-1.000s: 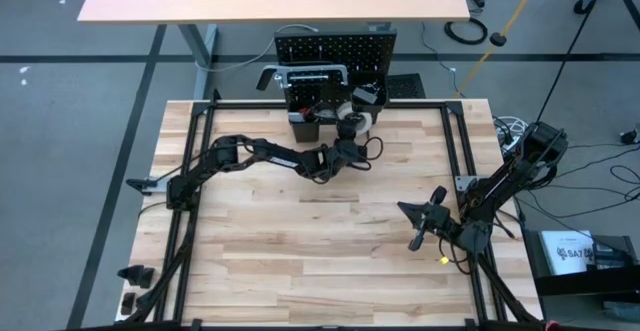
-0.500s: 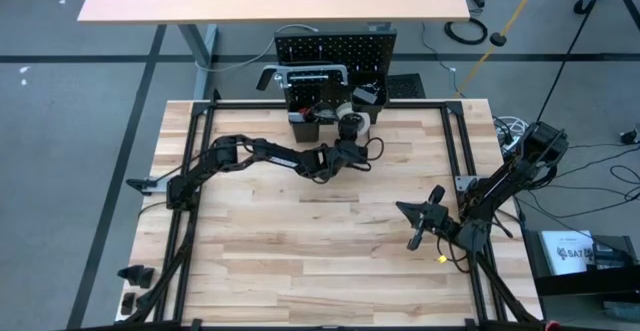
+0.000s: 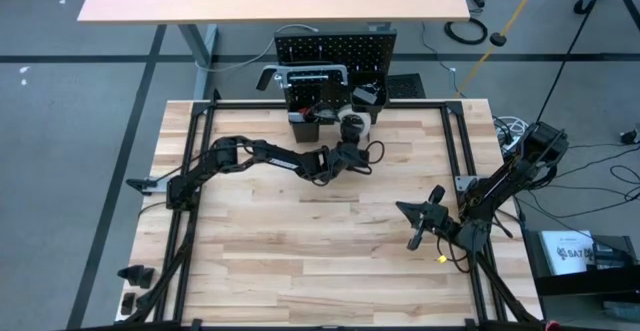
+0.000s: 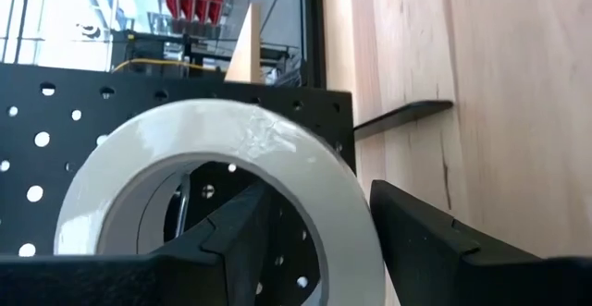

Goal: Hang tools onto peg board
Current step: Hang the white tape on the black peg board

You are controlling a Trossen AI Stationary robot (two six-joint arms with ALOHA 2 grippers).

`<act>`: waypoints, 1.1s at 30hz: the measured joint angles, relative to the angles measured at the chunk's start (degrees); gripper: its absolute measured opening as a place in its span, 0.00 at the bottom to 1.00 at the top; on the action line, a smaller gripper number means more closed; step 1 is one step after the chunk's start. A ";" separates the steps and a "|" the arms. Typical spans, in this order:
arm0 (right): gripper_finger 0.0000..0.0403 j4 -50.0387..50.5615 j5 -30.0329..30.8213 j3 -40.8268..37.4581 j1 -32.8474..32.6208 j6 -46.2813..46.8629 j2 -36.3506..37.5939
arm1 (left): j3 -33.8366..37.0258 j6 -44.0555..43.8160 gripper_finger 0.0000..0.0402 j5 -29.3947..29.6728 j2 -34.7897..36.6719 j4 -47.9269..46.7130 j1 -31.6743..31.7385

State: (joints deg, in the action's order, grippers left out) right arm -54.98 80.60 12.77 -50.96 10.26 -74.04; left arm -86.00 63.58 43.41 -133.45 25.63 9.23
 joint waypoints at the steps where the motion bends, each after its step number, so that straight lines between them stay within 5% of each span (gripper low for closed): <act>1: 0.00 0.00 0.00 0.00 0.00 0.00 0.00 | 0.00 0.09 0.48 -0.38 0.00 0.01 0.00; 16: 0.00 -0.02 -1.15 0.01 0.00 0.00 0.00 | -0.02 -4.84 0.49 -4.68 0.00 -0.13 1.30; 33: 0.00 -0.02 -1.22 0.00 0.00 0.01 0.00 | -0.02 -10.74 0.69 -1.19 0.00 0.96 1.77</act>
State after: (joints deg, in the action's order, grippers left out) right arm -55.00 79.37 12.77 -50.96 10.27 -74.04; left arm -86.02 52.84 42.22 -133.45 26.59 11.00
